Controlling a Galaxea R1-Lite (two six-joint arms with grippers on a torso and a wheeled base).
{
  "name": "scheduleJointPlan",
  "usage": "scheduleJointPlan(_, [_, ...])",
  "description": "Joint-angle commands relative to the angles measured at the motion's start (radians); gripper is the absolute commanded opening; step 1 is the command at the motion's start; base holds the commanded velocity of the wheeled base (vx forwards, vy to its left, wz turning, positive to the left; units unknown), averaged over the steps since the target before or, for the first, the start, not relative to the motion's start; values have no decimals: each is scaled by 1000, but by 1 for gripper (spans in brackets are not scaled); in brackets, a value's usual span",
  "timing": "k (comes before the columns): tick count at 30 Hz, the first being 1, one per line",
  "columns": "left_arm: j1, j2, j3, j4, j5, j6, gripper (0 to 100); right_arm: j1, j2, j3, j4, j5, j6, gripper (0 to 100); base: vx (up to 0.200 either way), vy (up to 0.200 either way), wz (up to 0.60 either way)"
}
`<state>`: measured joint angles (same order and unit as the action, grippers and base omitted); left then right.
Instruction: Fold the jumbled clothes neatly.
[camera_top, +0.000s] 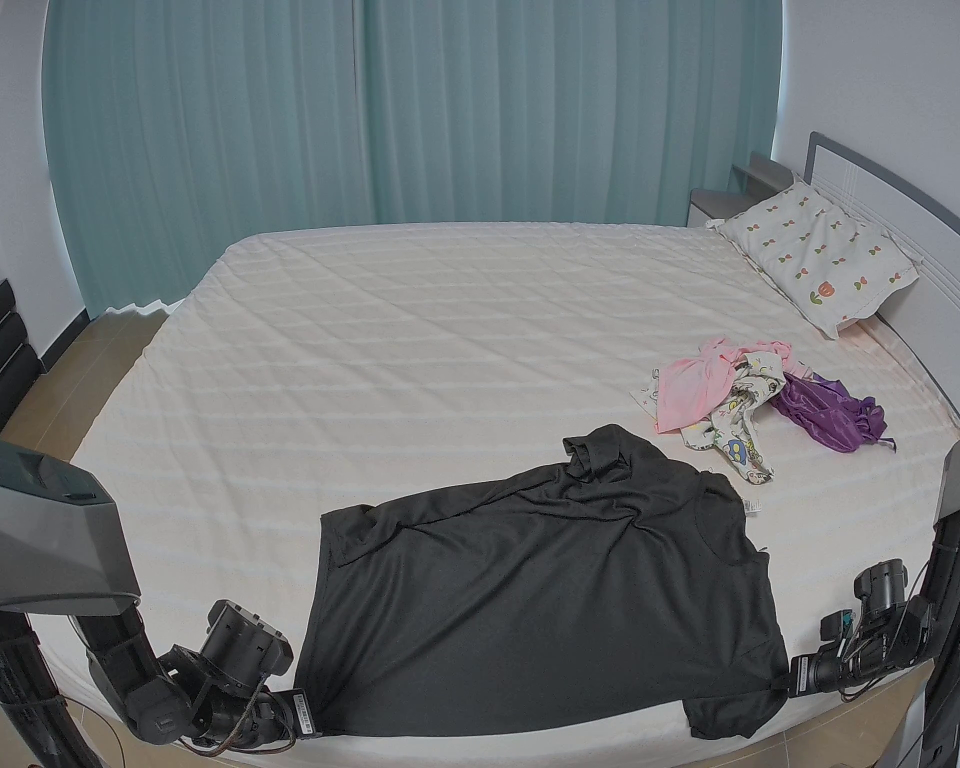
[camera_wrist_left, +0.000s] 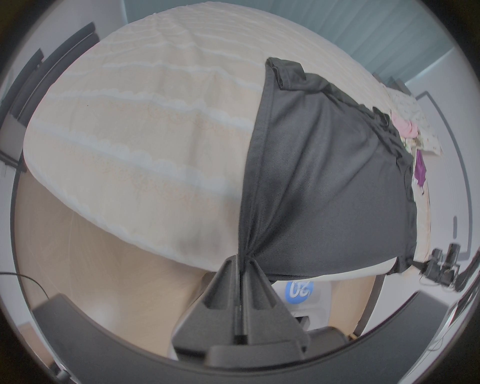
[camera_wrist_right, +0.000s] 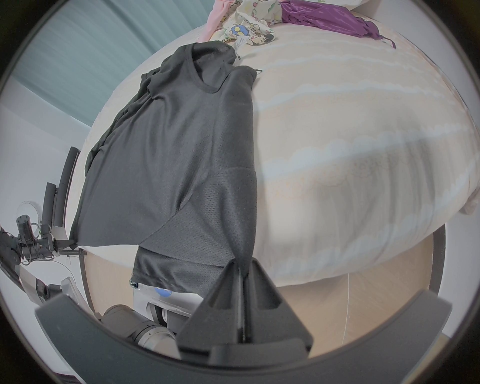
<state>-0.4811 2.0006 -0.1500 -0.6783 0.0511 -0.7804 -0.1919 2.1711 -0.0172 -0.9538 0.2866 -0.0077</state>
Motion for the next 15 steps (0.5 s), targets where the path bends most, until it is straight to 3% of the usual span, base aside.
scheduleJointPlan(1, [-5,3,35,3,1,30,0,-18,-59,17,26,-1,-17,0,0,0,0])
scheduleJointPlan(15, [-45,52,76,3,-4,58,0,-26,-57,17,139,-43,-107,0,0,0,0])
